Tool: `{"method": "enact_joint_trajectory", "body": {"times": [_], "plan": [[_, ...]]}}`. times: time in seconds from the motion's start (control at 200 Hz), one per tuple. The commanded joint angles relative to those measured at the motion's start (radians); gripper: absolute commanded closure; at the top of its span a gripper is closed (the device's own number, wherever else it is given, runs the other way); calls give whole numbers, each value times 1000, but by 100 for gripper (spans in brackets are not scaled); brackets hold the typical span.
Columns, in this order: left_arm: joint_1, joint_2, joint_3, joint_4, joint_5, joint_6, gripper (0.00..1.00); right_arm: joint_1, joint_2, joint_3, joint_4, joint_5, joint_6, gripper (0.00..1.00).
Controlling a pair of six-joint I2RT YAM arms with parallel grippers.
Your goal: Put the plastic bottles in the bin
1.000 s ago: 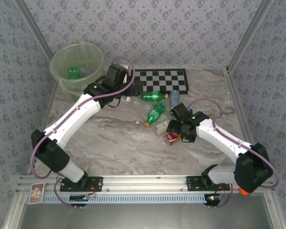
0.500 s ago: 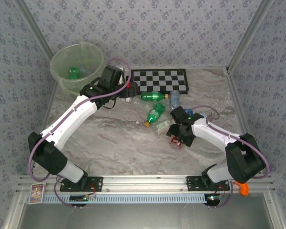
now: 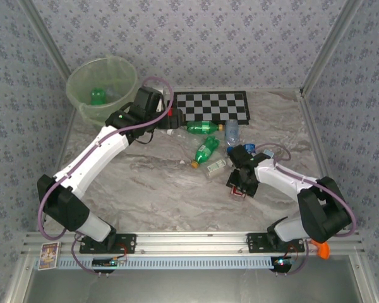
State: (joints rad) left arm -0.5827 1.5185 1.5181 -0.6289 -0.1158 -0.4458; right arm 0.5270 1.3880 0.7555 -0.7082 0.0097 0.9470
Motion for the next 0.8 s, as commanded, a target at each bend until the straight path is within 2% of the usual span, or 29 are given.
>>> {"method": "enact_joint_trajectory", "body": {"times": [0.0, 0.215, 0.415, 0.58, 0.8], "plan": [[14, 18, 49, -7, 44, -32, 0, 25, -52, 4, -53, 56, -11, 44], [29, 24, 110, 3, 102, -72, 0, 81, -167, 79, -109, 186, -53, 45], [98, 38, 128, 93, 336, -198, 5, 96, -190, 247, -49, 240, -280, 45], [118, 48, 131, 169, 462, -240, 11, 105, -149, 385, 46, 181, -478, 45], [120, 81, 143, 204, 575, -246, 19, 144, -55, 565, 103, 53, -636, 46]]}}
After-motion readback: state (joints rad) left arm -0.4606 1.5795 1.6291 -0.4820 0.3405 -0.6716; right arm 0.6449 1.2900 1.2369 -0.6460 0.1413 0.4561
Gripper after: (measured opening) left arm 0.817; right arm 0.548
